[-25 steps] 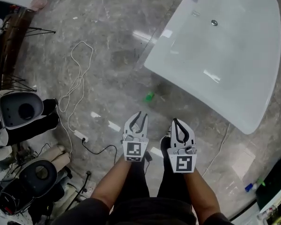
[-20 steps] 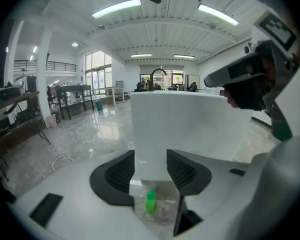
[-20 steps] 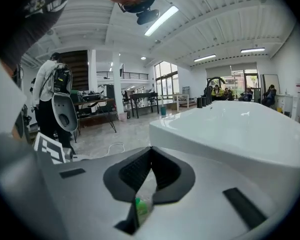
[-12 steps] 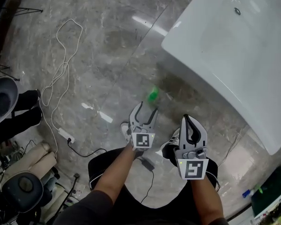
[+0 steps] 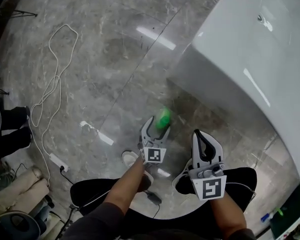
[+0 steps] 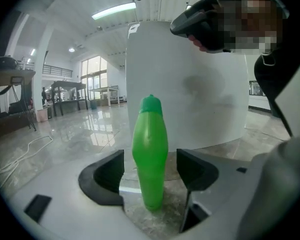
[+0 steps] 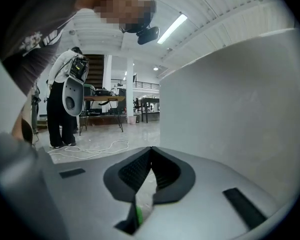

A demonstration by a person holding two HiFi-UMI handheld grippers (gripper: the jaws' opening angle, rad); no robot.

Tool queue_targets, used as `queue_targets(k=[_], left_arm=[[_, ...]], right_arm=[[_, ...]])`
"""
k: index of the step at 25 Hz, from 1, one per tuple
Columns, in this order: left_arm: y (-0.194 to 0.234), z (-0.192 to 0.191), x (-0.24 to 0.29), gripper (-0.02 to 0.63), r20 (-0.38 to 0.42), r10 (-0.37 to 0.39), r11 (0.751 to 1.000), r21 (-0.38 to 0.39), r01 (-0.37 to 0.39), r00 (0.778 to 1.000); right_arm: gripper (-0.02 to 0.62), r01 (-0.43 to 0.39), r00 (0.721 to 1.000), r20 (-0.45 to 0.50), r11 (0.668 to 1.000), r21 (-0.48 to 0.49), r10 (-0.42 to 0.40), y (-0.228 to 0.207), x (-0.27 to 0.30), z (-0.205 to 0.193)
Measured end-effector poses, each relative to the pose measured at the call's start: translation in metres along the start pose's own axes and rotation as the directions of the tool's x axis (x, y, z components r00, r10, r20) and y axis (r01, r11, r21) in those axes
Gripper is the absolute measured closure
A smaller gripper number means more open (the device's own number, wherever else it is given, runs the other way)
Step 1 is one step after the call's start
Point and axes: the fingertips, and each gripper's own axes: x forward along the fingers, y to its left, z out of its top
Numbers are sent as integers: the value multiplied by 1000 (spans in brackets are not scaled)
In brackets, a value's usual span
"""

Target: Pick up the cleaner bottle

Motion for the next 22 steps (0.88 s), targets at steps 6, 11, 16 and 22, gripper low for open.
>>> queue_targets(k=[6, 11, 16, 22], left_arm=[[-2, -16, 37, 290, 71, 12, 1000, 11, -13, 997], [-6, -17, 55, 291, 105, 1, 1000, 16, -3, 994], [-4, -13, 59, 336, 130, 22, 1000, 13, -24, 991], [-3, -6, 65, 417, 131, 15, 1000, 21, -18, 991]], right_arm=[[580, -30, 1000, 7, 999, -30, 31, 1, 13, -30], [580, -6, 1000, 0, 999, -32, 6, -10, 18, -48], [580, 10, 1000, 29, 999, -40, -9, -16, 17, -43], [580, 12, 999, 49, 998, -55, -9, -15, 14, -37]])
